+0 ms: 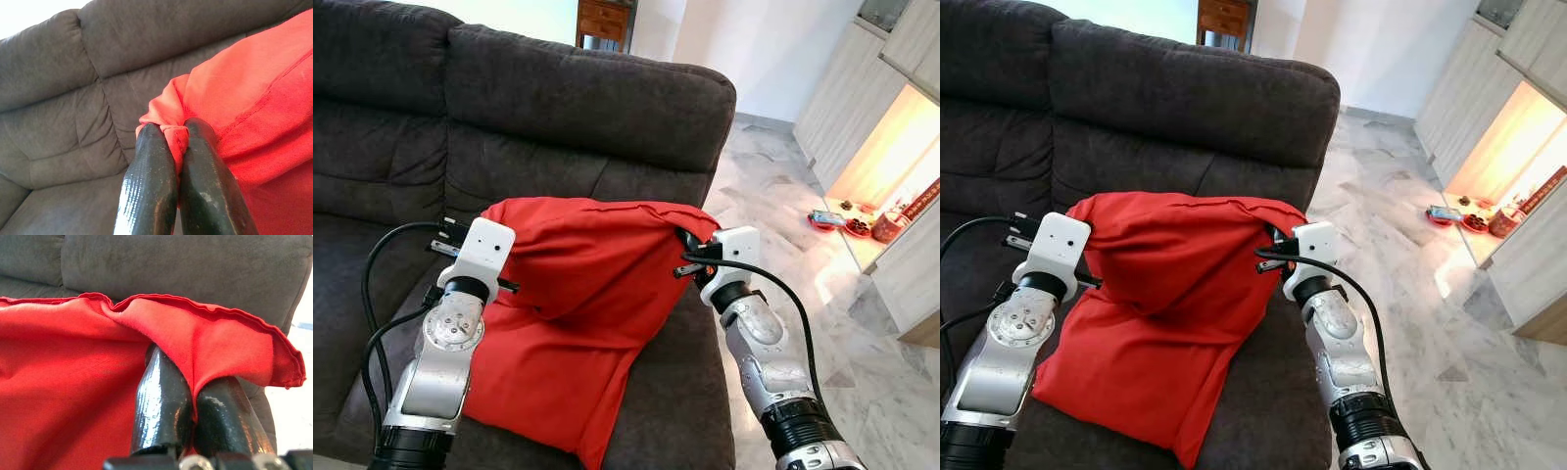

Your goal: Move the pillow to the sofa from floor

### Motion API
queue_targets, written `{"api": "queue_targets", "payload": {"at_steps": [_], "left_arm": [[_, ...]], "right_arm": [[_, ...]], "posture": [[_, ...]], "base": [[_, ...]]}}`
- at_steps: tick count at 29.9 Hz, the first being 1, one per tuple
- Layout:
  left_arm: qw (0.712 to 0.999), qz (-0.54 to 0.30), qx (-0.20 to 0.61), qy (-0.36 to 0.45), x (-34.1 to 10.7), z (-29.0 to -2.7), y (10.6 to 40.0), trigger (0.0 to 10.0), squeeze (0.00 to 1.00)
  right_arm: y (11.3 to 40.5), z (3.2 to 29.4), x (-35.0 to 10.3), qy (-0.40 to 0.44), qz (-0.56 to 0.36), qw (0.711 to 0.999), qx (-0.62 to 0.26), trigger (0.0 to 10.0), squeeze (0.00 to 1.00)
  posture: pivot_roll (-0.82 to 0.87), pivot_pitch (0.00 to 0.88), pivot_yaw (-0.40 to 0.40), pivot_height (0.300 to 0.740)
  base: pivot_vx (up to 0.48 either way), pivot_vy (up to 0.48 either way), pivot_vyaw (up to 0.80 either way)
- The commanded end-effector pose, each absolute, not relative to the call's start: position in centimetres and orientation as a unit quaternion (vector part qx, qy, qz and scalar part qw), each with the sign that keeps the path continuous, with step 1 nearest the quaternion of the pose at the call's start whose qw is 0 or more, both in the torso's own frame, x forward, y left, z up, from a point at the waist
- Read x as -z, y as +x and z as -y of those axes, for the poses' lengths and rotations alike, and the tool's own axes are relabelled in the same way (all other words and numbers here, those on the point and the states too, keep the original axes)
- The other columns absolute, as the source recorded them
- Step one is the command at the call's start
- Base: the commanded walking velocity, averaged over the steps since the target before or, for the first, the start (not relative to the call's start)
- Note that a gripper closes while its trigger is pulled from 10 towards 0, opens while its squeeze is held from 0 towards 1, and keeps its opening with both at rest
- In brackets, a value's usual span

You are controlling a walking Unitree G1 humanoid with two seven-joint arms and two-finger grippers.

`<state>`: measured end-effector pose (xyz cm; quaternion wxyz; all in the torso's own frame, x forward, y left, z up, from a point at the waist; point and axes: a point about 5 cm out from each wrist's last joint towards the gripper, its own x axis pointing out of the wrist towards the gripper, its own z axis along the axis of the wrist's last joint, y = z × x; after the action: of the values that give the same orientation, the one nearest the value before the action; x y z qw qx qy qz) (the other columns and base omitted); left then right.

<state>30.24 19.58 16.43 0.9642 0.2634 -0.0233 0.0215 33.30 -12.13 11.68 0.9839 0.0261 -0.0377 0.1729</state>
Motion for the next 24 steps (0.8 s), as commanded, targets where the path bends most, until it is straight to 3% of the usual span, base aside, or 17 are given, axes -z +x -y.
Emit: {"api": "queue_targets", "payload": {"at_steps": [1, 2, 3, 4, 18, 19, 21, 22, 24], "left_arm": [[0.963, 0.017, -0.023, 0.269, -16.0, -19.32, 30.18, 10.0, 1.0], [0.963, 0.017, -0.024, 0.269, -16.0, -19.35, 30.2, 10.0, 1.0], [0.962, 0.017, -0.026, 0.27, -16.01, -19.38, 30.23, 10.0, 1.0], [0.963, 0.018, -0.028, 0.269, -16.04, -19.38, 30.26, 10.0, 1.0], [0.962, 0.031, -0.026, 0.27, -16.44, -19.01, 30.48, 10.0, 1.0], [0.962, 0.032, -0.026, 0.271, -16.47, -18.98, 30.47, 10.0, 1.0], [0.962, 0.032, -0.027, 0.271, -16.48, -18.97, 30.47, 10.0, 1.0], [0.962, 0.032, -0.026, 0.271, -16.43, -18.92, 30.45, 10.0, 1.0], [0.963, 0.029, -0.022, 0.267, -16.14, -18.68, 30.38, 10.0, 1.0]], "right_arm": [[33.22, 12.75, -11.66, 0.025, 0.044, 0.985, -0.166, 10.0, 0.0], [33.24, 12.76, -11.71, 0.027, 0.044, 0.985, -0.167, 10.0, 0.0], [33.25, 12.78, -11.74, 0.029, 0.044, 0.984, -0.168, 10.0, 0.7], [33.25, 12.77, -11.76, 0.028, 0.045, 0.984, -0.168, 10.0, 1.0], [33.35, 12.81, -11.98, 0.026, 0.053, 0.985, -0.164, 10.0, 1.0], [33.33, 12.87, -11.9, 0.024, 0.053, 0.985, -0.161, 10.0, 0.56], [33.31, 12.94, -11.83, 0.022, 0.052, 0.986, -0.159, 10.0, 0.56], [33.3, 13.04, -11.71, 0.021, 0.05, 0.986, -0.155, 10.0, 0.0], [33.28, 13.58, -11.13, 0.018, 0.04, 0.99, -0.136, 10.0, 0.0]], "posture": [[0.22, 0.0, -0.186, 0.74], [0.22, 0.0, -0.186, 0.74], [0.22, 0.0, -0.186, 0.74], [0.22, 0.0, -0.186, 0.74], [0.22, 0.0, -0.184, 0.74], [0.22, 0.0, -0.184, 0.74], [0.22, 0.0, -0.184, 0.74], [0.22, 0.0, -0.184, 0.74], [0.21, 0.0, -0.183, 0.74]], "base": [[0.0, 0.0, 0.0], [0.0, 0.0, 0.0], [0.0, 0.0, 0.0], [0.0, 0.0, 0.0], [0.0, 0.0, 0.0], [0.0, 0.0, 0.0], [0.0, 0.0, 0.0], [0.0, 0.0, 0.0], [0.0, 0.0, 0.0]]}}
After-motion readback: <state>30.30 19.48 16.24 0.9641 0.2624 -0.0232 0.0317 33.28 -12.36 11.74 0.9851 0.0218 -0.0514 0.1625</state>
